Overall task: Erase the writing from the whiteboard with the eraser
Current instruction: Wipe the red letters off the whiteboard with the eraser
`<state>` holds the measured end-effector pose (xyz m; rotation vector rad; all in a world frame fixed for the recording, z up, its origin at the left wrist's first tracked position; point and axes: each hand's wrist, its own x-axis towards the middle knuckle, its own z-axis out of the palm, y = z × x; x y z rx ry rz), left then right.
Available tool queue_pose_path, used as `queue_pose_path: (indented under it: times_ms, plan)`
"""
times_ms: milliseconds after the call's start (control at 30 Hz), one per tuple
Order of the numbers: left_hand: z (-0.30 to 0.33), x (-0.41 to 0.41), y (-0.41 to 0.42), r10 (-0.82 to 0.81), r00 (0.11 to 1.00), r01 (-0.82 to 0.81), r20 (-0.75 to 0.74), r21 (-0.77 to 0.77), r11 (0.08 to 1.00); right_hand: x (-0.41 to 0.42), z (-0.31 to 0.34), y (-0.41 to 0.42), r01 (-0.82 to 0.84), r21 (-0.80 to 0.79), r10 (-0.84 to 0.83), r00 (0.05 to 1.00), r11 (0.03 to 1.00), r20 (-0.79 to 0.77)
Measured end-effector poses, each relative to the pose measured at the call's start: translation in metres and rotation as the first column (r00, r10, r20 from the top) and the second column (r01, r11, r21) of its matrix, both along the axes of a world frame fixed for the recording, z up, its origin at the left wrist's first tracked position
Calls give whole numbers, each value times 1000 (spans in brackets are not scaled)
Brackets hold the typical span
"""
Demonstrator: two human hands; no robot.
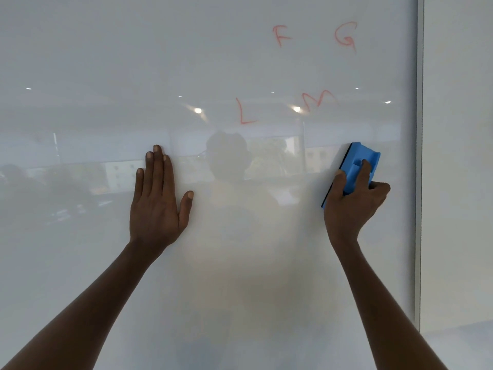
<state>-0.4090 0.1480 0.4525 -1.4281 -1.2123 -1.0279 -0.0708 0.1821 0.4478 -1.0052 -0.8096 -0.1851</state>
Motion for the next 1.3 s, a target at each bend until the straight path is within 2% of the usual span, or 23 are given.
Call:
queue_pose_path:
  times_ms: [167,233,333,433,567,667,733,1100,1300]
  plan:
    - [-1,-2,3,4,1000,-4,-2,15,1000,-31,18,-4,-31,85,31,999,996,-5]
    - [-1,-2,4,-1,1000,1,-1,17,1000,-49,26,-9,-47,108,39,996,993,78]
    - [-1,-2,4,-10,1000,10,2,20,1000,-85,29,-20,-59,105,26,956,993,291]
    - [-1,-2,4,-22,1000,22,6,11,1000,-119,17,-32,-118,100,52,863,988,503]
    - [0,-2,3,-32,999,32,16,0,999,-133,-7,-39,-130,63,44,684,990,728]
    - [0,-2,2,-33,999,33,19,-8,999,-115,-11,-37,-107,87,-14,555,990,832]
    - [1,-1,2,-30,999,30,19,-16,999,-98,-8,-33,-83,115,-57,512,990,857]
    - [27,47,-4,-46,996,48,80,-25,999,-26,22,-10,12,158,-136,571,987,810]
    - [68,63,9,-94,991,91,93,36,995,30,33,3,19,166,-137,664,986,735]
